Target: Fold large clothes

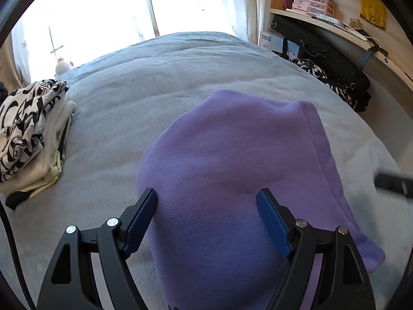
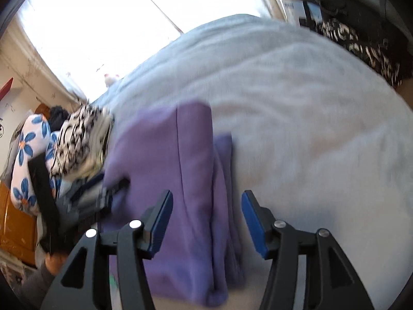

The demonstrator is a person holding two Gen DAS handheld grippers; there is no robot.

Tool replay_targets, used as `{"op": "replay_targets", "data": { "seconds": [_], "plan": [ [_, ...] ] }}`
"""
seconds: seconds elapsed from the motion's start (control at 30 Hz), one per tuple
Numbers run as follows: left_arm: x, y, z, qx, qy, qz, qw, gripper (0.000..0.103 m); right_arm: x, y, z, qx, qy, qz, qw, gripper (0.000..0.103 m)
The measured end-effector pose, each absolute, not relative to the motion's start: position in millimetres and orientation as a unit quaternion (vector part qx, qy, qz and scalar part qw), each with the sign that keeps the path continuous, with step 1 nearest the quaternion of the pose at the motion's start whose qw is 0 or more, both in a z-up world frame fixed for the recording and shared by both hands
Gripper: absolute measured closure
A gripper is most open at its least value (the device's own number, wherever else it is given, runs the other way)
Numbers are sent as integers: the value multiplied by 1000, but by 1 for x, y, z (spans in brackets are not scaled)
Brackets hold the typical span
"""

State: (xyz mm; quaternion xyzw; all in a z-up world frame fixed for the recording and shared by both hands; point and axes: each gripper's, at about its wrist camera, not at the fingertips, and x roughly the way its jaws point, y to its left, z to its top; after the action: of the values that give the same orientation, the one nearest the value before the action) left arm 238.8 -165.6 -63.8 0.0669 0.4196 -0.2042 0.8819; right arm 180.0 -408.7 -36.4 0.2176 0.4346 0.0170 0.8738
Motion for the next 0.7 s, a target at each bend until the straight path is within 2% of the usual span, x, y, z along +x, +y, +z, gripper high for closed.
{"op": "replay_targets", "data": {
  "seconds": [0.23, 0.37, 0.4, 0.43, 0.47, 0.63, 0.7],
  "plan": [
    [256, -149, -31, 8, 395, -236, 888, 25, 254, -400, -51, 234, 457, 3, 858, 48],
    [281, -146, -33, -4, 405, -212, 889, 25, 280, -401, -71, 271, 464, 5, 843, 48],
    [292, -146, -40, -6, 415, -198, 888, 26, 284, -400, -74, 267, 466, 8, 843, 50],
    [299, -145, -46, -7, 425, -189, 885, 28, 287, -397, -77, 254, 471, 4, 845, 72],
    [306, -145, -52, -10, 435, -180, 882, 32, 291, -393, -80, 236, 483, -4, 843, 85],
    [328, -142, -75, -57, 463, -174, 868, 31, 292, -385, -89, 199, 489, -48, 848, 85],
    [333, -143, -84, -68, 477, -171, 859, 28, 295, -384, -102, 193, 497, -57, 844, 84]
  ]
}}
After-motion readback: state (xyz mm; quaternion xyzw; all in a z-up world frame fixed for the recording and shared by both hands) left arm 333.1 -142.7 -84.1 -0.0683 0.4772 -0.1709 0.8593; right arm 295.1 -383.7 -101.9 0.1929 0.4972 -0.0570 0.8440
